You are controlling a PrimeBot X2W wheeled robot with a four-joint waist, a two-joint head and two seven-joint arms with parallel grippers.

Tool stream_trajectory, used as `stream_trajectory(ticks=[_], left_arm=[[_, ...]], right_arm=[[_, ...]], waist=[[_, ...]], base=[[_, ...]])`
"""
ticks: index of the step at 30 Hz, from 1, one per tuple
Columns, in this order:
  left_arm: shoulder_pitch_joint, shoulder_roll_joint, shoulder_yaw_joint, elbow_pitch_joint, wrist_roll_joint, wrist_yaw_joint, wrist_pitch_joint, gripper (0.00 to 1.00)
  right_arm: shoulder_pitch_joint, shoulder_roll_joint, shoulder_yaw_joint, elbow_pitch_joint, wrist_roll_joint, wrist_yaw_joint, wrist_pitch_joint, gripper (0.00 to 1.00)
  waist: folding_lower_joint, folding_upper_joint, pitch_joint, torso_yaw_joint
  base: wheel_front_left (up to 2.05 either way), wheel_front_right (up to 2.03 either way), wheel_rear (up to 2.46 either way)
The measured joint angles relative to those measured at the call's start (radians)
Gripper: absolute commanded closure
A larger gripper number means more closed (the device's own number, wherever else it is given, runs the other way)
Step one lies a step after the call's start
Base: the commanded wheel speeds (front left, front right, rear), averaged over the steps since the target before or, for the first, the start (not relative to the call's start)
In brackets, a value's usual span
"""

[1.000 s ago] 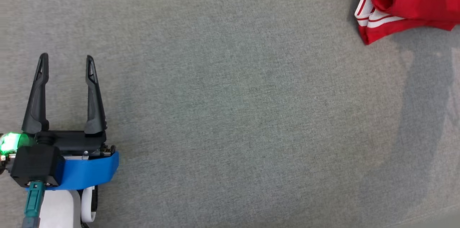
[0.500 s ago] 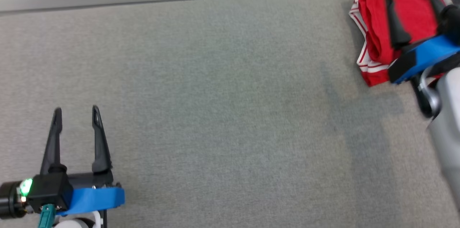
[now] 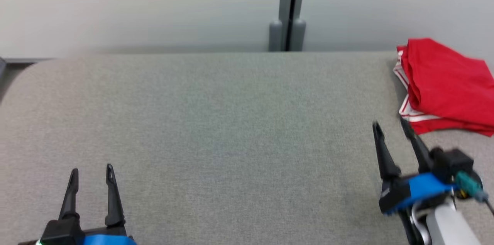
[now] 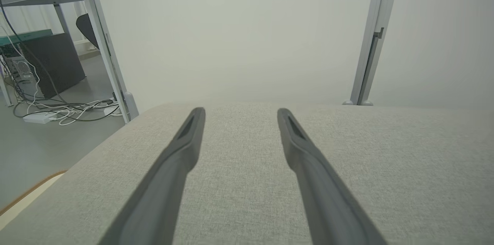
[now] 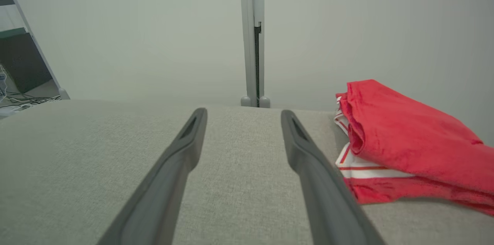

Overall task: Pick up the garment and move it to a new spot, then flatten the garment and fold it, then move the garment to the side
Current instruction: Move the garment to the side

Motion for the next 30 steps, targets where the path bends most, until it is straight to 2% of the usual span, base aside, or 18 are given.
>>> stream_trajectory(ticks=[5,11,22,30], left_arm=[[0.023,-0.006,0.015,0.034,0.0,-0.017,0.0,0.0],[0.044,-0.012,0.023,0.079,0.0,-0.04,0.0,0.0],[0.032,-0.012,0.03,0.182,-0.026,-0.094,0.0,0.0],[0.018,-0.013,0.03,0.216,-0.033,-0.106,0.0,0.0]], right_arm=[[0.165,0.044,-0.065,-0.056,-0.032,0.0,0.0,0.0],[0.274,0.079,-0.115,-0.064,-0.048,0.0,0.0,0.0],[0.314,0.099,-0.131,-0.043,-0.07,0.0,0.0,0.0],[0.316,0.1,-0.126,-0.015,-0.068,0.0,0.007,0.0]], waist=[[0.0001,0.0001,-0.046,0.013],[0.0,0.0001,-0.081,0.011],[0.0002,0.0004,-0.115,0.008],[0.0002,0.0004,-0.12,0.01]], base=[[0.0,0.0,0.0],[0.0,0.0,0.0],[0.0,0.0,0.0],[0.0,0.0,0.0]])
